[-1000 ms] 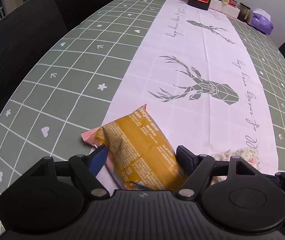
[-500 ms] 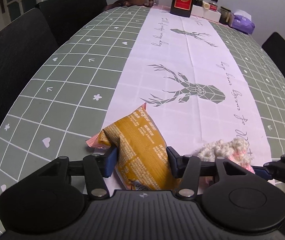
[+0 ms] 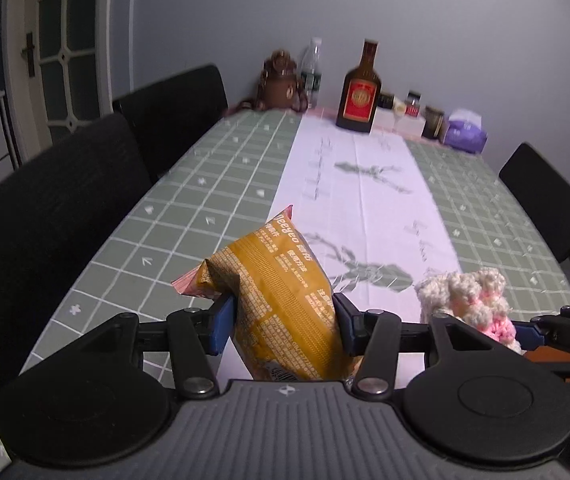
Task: Organize soft objects
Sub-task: 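Lift the snack bag and pouch and carry both over the orange box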
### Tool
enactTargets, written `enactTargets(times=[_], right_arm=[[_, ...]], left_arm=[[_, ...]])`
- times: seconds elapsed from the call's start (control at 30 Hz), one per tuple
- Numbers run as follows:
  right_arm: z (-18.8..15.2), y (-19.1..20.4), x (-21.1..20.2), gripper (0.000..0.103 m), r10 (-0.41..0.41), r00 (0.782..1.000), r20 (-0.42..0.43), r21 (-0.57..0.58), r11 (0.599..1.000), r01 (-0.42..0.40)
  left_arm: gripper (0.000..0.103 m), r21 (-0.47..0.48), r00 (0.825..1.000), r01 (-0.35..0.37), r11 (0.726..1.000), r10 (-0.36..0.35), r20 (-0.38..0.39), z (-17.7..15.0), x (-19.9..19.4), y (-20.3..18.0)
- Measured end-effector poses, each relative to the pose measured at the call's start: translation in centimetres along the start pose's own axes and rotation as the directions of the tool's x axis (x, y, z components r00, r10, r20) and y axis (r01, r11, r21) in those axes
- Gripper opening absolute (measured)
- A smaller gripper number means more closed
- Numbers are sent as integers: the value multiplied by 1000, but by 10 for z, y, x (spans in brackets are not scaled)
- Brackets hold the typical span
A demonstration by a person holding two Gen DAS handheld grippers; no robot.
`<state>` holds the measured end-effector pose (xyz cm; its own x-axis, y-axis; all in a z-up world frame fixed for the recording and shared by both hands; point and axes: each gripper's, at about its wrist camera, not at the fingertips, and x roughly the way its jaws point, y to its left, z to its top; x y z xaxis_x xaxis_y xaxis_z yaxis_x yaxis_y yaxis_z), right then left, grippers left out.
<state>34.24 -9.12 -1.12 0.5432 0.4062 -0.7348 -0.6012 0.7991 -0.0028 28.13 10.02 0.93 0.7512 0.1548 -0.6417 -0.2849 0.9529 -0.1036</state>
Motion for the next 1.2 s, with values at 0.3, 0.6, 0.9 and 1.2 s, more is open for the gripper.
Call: enactTargets(times=[0.3,0.6,0.9,1.2], right_arm=[[-42,9,-89,38,52,989,139,25,998,-56],[-137,26,-137,38,112,980,166,93,987,-128],[-214,31,-175,38,78,973,219,188,975,-121],[-257,23,-198,39,28,977,210,245,966,-81]], left_arm=[[59,52,991,81,995,-86,100,-35,-84,-7],[59,136,983,146,980,-159,94,-95,-125,-21],[59,167,969,235,957,-245,41,-147,-144,-29],[59,175,953,302,937,-304,-16,-177,-159,-35]])
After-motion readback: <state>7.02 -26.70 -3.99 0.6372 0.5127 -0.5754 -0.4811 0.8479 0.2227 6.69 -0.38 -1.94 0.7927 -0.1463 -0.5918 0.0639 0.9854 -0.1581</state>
